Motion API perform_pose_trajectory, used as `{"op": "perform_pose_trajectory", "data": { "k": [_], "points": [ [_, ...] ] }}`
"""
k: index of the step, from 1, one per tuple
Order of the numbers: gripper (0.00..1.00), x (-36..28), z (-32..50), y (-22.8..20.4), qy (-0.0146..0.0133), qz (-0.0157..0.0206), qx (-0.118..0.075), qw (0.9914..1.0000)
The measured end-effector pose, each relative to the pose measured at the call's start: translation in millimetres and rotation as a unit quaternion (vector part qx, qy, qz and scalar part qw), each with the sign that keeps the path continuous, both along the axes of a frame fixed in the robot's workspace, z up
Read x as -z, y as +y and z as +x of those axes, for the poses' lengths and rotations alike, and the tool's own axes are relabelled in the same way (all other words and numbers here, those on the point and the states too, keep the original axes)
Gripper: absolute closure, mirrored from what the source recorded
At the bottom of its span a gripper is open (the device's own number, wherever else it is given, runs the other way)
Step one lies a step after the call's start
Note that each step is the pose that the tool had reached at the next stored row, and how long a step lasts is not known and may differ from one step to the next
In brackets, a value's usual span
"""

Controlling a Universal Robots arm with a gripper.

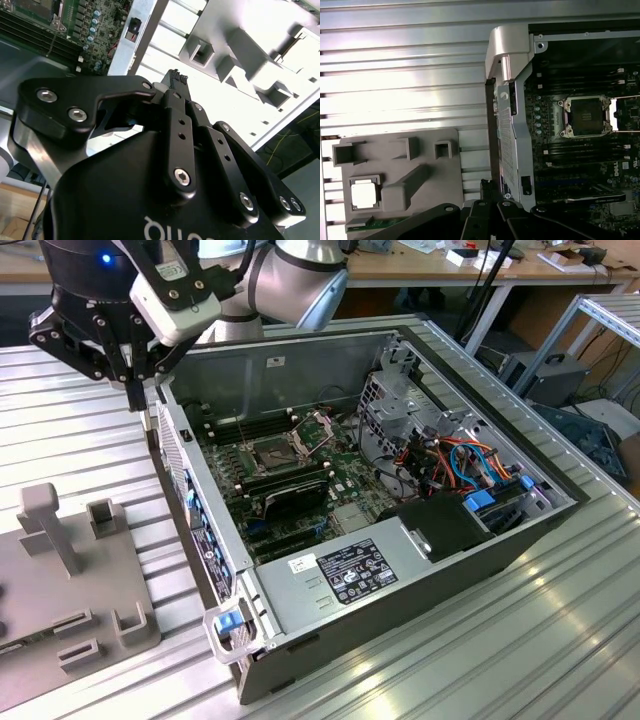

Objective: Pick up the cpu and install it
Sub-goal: 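Reach for the cpu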

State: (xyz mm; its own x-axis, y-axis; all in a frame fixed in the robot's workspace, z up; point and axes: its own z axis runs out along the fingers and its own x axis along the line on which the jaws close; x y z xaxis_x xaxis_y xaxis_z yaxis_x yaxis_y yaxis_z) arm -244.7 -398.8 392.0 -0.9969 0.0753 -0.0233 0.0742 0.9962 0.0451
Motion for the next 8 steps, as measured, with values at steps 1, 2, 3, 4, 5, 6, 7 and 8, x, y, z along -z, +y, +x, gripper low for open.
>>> {"op": "perform_pose_trajectory", "data": {
  "k": [1, 2, 3, 4, 5, 6, 7, 8],
  "points": [
    [0.89, 0.0, -0.9, 0.0, 0.0, 0.0, 0.0, 1.0],
    [0.89, 0.0, -1.8, 0.0, 0.0, 0.0, 0.0, 1.0],
    [0.89, 0.1, -2.6, 0.0, 0.0, 0.0, 0.0, 1.0],
    [0.89, 0.1, -3.2, 0.0, 0.0, 0.0, 0.0, 1.0],
    [0.89, 0.1, -3.7, 0.1, 0.0, 0.0, 0.0, 1.0],
    [0.89, 0.1, -3.7, 0.1, 0.0, 0.0, 0.0, 1.0],
    [0.89, 0.1, -3.8, 0.1, 0.0, 0.0, 0.0, 1.0],
    [0.89, 0.1, -3.8, 0.0, 0.0, 0.0, 0.0, 1.0]
  ]
}}
